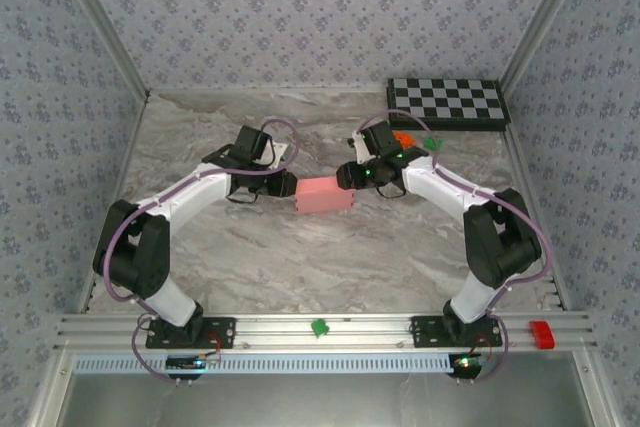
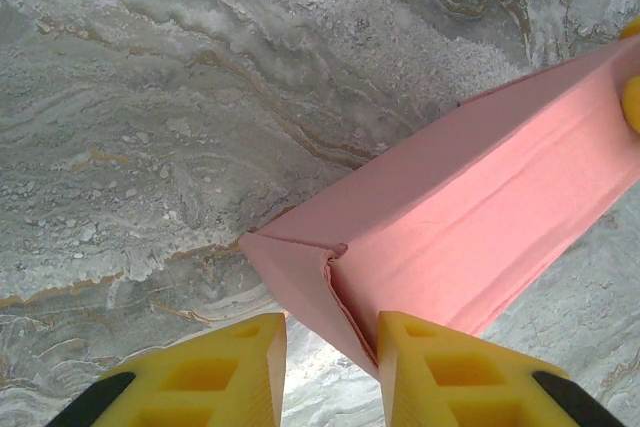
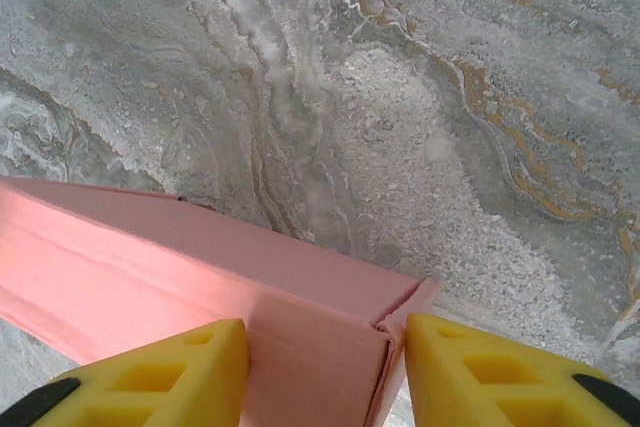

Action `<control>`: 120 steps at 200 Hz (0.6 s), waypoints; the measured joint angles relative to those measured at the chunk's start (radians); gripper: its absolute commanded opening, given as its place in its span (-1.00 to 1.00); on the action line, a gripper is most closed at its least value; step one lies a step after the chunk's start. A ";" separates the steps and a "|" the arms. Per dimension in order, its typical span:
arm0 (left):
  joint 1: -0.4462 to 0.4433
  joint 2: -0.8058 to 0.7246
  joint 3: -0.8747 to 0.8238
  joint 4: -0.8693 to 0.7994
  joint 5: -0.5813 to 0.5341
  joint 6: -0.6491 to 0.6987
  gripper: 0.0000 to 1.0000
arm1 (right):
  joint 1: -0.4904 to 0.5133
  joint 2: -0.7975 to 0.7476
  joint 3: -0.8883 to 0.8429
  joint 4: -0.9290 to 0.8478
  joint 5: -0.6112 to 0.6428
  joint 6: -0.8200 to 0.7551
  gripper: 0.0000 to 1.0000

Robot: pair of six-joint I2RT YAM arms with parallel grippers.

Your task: Fold the paper box

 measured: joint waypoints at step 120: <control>-0.013 -0.004 0.170 -0.089 -0.077 0.095 0.20 | -0.043 0.003 0.156 -0.122 0.010 -0.053 0.12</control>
